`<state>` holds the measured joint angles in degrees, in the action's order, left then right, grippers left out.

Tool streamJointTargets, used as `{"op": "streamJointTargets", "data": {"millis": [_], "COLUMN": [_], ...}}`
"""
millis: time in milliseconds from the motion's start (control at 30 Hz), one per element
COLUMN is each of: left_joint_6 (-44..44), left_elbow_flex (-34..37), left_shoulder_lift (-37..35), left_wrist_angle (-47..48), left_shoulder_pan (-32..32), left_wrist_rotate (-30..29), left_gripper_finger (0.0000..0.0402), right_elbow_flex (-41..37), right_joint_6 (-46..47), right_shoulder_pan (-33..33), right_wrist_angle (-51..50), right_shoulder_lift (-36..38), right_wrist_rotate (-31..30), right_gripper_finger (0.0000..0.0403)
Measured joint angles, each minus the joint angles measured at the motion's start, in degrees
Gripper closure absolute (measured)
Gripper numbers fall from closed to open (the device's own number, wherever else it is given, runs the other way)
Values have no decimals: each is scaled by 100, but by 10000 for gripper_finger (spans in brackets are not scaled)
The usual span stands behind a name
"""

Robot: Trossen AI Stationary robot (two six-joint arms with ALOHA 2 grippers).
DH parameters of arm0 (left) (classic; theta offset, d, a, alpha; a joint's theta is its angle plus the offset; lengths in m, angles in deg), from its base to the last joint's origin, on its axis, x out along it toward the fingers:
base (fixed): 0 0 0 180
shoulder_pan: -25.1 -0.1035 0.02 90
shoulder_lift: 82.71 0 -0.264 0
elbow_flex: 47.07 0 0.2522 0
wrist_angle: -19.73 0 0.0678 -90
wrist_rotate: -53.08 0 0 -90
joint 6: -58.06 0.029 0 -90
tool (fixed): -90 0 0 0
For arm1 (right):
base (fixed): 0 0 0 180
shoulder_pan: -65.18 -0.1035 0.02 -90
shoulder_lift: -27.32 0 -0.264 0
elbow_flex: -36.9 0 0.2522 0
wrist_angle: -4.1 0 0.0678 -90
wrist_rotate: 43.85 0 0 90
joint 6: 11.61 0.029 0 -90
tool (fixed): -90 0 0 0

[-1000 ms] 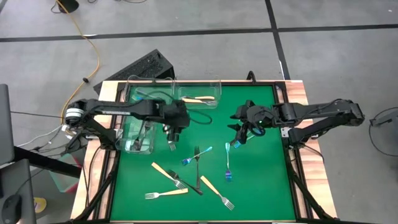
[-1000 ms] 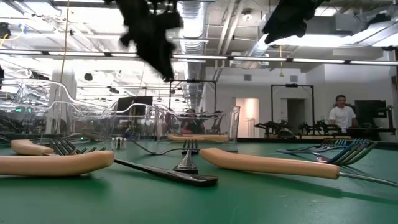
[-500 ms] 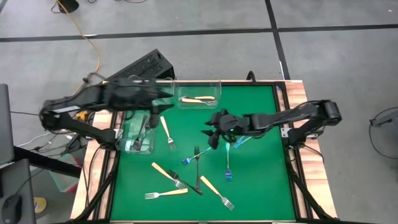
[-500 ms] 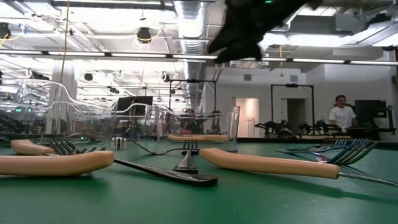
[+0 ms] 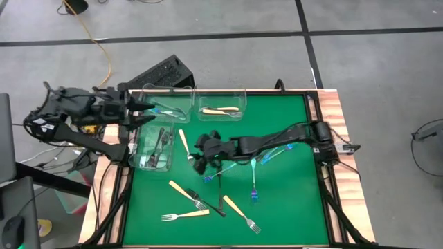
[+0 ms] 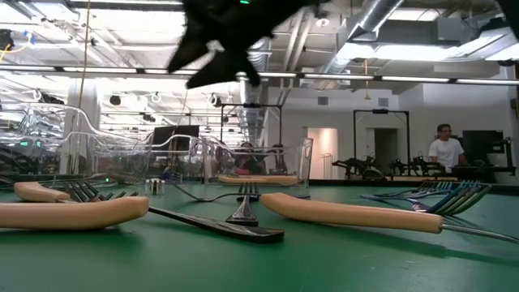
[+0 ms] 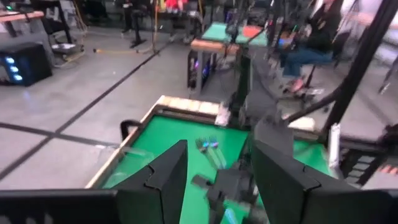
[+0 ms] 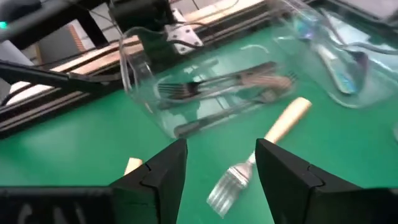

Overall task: Sort silverware by color (type)
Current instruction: Put the yellow fork into the top right transparent bin

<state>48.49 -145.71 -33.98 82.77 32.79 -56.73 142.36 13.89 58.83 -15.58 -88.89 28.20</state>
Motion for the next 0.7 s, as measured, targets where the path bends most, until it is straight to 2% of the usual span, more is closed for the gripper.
{"op": "streamJointTargets", "data": {"millis": [200, 300, 433, 700], "left_joint_6": [-168, -162, -143, -123], "left_elbow_flex": [2, 2, 2, 2], "left_shoulder_lift": [-468, -642, -784, -922], "left_wrist_angle": [400, 524, 794, 1212], "left_shoulder_pan": [73, 73, 73, 73], "left_wrist_rotate": [-10, -15, -8, -5], "left_gripper_finger": [242, 242, 242, 242], "right_elbow_flex": [2052, 3068, 4327, 4055], "right_joint_6": [4, 17, 375, 1074], "right_shoulder_pan": [-85, -88, -53, 136], "right_wrist_angle": [-922, -1785, -3425, -3334], "right_shoulder_lift": [-1464, -2151, -2851, -2872], "right_wrist_rotate": [-58, -391, -974, -344], "right_gripper_finger": [208, 216, 226, 226]}}
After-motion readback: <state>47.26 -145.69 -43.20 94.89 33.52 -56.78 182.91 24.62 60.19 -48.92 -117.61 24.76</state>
